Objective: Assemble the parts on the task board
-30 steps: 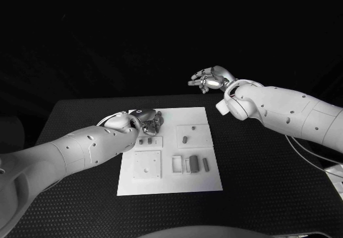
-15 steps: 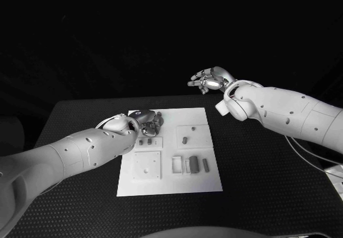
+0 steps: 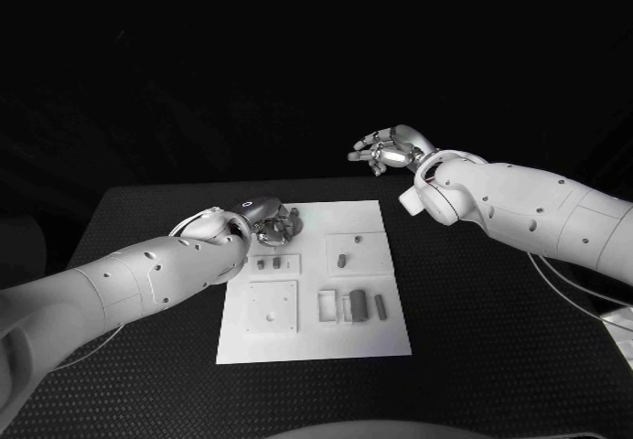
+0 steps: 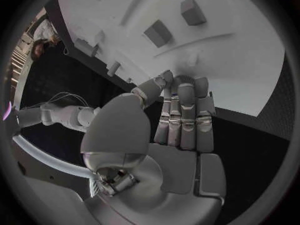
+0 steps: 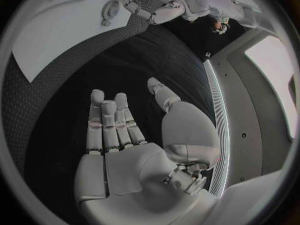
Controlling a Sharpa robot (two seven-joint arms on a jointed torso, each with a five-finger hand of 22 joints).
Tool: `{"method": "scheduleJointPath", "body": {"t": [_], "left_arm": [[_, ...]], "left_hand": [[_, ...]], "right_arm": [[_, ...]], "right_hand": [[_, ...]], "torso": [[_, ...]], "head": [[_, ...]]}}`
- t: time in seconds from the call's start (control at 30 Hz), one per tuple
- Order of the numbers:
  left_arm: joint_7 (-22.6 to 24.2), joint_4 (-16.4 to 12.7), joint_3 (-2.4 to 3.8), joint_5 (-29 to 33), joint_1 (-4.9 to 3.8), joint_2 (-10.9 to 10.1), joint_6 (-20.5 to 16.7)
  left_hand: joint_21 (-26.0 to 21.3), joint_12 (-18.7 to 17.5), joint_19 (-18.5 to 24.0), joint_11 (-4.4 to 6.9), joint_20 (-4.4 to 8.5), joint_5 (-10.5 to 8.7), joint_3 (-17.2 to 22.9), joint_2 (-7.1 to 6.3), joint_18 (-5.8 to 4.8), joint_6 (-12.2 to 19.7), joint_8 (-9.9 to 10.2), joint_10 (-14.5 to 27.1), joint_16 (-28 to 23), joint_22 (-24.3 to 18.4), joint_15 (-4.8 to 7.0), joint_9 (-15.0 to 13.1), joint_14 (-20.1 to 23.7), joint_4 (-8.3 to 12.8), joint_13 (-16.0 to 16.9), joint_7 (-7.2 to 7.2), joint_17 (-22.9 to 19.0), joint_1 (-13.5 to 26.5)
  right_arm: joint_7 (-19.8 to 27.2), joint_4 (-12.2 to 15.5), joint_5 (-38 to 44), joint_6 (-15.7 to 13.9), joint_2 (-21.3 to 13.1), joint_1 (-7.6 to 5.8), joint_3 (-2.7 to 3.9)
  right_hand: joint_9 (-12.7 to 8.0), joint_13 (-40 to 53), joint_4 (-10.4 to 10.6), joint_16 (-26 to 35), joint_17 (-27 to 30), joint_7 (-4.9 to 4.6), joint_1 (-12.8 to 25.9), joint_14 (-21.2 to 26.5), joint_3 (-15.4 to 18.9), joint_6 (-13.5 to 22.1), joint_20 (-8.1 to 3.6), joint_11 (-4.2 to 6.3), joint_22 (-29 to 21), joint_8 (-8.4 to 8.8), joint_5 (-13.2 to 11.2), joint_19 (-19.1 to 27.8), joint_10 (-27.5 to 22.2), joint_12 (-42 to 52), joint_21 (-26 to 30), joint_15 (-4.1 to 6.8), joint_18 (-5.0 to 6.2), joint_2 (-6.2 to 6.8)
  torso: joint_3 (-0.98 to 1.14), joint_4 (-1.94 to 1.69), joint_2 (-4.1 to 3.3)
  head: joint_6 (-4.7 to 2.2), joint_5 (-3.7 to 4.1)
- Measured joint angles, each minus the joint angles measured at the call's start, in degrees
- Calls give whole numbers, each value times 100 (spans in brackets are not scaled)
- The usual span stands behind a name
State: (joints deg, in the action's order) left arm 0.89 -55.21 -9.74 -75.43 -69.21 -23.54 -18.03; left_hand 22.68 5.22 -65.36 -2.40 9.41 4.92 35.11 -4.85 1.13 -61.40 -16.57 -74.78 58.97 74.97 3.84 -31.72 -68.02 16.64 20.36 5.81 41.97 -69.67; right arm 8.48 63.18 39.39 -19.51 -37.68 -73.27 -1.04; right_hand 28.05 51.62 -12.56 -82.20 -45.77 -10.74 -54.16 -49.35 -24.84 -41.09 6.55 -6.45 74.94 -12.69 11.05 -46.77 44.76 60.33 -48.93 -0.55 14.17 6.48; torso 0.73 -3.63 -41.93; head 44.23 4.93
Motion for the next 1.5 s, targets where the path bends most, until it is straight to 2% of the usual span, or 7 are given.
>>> {"method": "scheduleJointPath", "body": {"t": [0.17, 0.33, 0.73, 1.13, 1.5], "left_arm": [[0, -175, 106, 107, -14, -166, 43], [-13, -338, 138, 196, -63, -357, 181], [-58, -375, 132, 294, -85, -548, 544], [-68, -236, 128, 330, -79, -535, 660], [-63, -81, 120, 338, -46, -436, 684]], "left_hand": [[19, 0, -19, -1, 2, 1, 11, 21, -2, 1, 11, -1, 0, 0, 14, 6, -25, -11, -3, -1, 0, 22], [23, 0, -19, -1, 1, 1, 11, 31, -1, 3, -11, -1, 26, -1, 14, 5, -26, -11, -4, -2, -1, 32], [23, 0, -19, -1, 0, 0, 10, 31, -1, -6, -10, -1, 26, -1, 13, 5, -26, -10, -5, 7, -1, 32], [23, 0, -19, -1, -3, -1, 10, 30, -1, -8, 0, 0, 26, -2, 13, 9, -26, -9, -5, 10, -2, 32], [23, -1, -27, 20, -11, -10, 9, 39, -1, -7, -2, -11, 26, -2, 12, 14, -26, -9, -3, 11, -2, 42]], "right_arm": [[0, 11, 0, 0, -23, 0, 0], [0, 16, 0, 0, -46, 0, 0], [-2, 20, 0, 0, -68, 0, 0], [-3, 27, 0, 0, -70, 0, 0], [-3, 27, 0, 0, -64, 0, 0]], "right_hand": [[-5, -6, 0, 0, 0, 0, 0, 0, 0, 0, 0, 0, 0, 0, 0, 0, 0, 0, 0, 0, 0, 0], [-5, -6, 0, 0, 0, 0, 0, 0, 0, 0, 0, 0, -1, 0, 0, 0, 0, 0, 0, 0, 0, 0], [-5, -12, 0, 0, 5, 1, 0, 0, 0, 0, 0, 0, -1, 0, 0, 0, 0, 0, 0, 0, 0, 0], [-10, -12, 0, 0, 5, 1, 0, 0, 0, -1, 0, 0, -2, 0, 0, 0, 0, 0, 0, 0, 0, 0], [-10, -17, 0, 0, 5, 8, 0, 0, 0, -8, 0, 0, -2, 0, 0, 0, 0, 0, 0, 0, 0, 0]], "torso": [[-1, -2, 2], [-2, -3, 4], [-3, -3, 3], [-8, 0, 1], [-7, 3, -3]], "head": [[-6, -12], [-8, -24], [2, -26], [2, -39], [7, -44]]}}
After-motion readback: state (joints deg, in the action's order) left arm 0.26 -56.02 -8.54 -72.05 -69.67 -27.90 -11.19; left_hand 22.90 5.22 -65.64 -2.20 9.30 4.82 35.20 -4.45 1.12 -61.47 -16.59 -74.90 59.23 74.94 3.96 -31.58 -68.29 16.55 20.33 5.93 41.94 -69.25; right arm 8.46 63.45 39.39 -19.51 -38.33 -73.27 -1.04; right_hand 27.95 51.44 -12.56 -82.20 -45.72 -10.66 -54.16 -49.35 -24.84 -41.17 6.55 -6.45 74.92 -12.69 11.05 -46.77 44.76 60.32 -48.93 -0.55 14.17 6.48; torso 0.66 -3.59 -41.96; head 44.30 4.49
